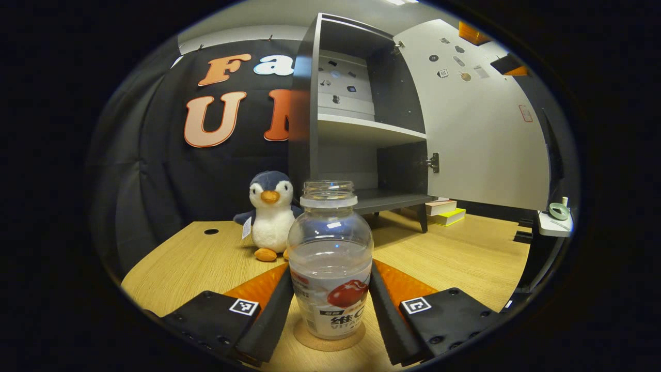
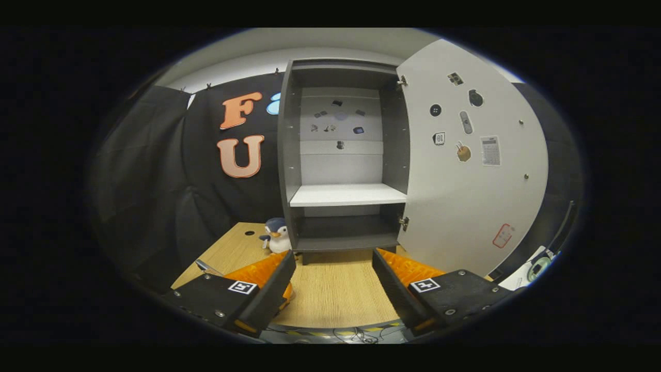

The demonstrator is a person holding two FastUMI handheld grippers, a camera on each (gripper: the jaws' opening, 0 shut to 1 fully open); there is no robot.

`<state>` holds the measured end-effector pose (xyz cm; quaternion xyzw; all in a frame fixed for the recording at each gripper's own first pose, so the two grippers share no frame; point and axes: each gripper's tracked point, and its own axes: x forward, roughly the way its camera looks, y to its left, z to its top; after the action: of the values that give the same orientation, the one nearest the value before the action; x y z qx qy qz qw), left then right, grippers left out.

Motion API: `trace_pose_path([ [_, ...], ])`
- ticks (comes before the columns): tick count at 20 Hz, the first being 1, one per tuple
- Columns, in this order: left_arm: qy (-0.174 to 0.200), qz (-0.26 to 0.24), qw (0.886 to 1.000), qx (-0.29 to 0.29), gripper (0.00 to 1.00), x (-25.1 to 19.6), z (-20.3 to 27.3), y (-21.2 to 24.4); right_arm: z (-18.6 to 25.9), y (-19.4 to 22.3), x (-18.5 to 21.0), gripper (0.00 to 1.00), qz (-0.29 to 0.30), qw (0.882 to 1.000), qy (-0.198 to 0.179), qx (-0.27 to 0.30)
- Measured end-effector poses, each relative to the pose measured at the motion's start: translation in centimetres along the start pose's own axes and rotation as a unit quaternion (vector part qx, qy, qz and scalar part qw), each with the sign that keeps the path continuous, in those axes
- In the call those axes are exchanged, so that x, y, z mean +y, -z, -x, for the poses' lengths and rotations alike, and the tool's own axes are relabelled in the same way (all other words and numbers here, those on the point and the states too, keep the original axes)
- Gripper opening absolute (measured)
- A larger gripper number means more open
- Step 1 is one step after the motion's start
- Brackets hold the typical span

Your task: Open the cabinet door with the right hand, grasp the bottle in the cabinet with the left hand and place it on the coaster, then close the cabinet door with the right hand.

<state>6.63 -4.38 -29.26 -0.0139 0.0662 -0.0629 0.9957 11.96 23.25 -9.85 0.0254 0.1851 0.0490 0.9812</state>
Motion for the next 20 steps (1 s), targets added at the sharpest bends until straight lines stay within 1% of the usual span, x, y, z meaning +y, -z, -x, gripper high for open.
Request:
trace_pose_path([
  [3, -0.005, 0.007, 1.000, 0.012, 0.87, 0.4, 0.1, 0.6, -0.1, 0.4, 0.3, 0.92, -0.002, 1.000, -0.006, 0.006],
  [4, -0.006, 0.009, 1.000, 0.015, 0.88, 0.5, 0.1, 0.7, -0.2, 0.4, 0.4, 0.93, -0.003, 1.000, -0.008, 0.007],
  [5, -0.005, 0.008, 1.000, 0.017, 0.87, 0.6, 0.0, 0.7, -0.2, 0.6, 0.5, 0.93, -0.003, 1.000, -0.009, 0.008],
  [6, -0.007, 0.006, 1.000, 0.016, 0.87, 0.7, 0.0, 0.5, -0.2, 0.7, 0.6, 0.93, -0.002, 1.000, -0.011, 0.008],
  [7, -0.008, 0.004, 1.000, 0.016, 0.91, 0.9, 0.0, 0.4, -0.1, 0.6, 0.6, 0.93, -0.002, 1.000, -0.011, 0.008],
  [8, -0.009, 0.003, 1.000, 0.018, 0.91, 1.0, -0.2, 0.2, 0.0, 0.6, 0.6, 0.93, -0.002, 1.000, -0.012, 0.008],
  [10, -0.011, 0.007, 1.000, 0.022, 0.94, 1.2, -0.4, 0.0, 0.1, 0.5, 0.6, 0.93, -0.003, 1.000, -0.013, 0.007],
  [14, -0.019, 0.013, 0.999, 0.024, 0.94, 1.7, -0.7, -0.8, 0.3, 0.5, 0.2, 0.93, -0.019, 1.000, -0.013, 0.003],
  [20, -0.019, 0.006, 1.000, 0.019, 0.96, 1.5, -0.7, -1.5, 0.5, 0.9, -0.6, 0.93, -0.036, 0.999, -0.012, 0.007],
])
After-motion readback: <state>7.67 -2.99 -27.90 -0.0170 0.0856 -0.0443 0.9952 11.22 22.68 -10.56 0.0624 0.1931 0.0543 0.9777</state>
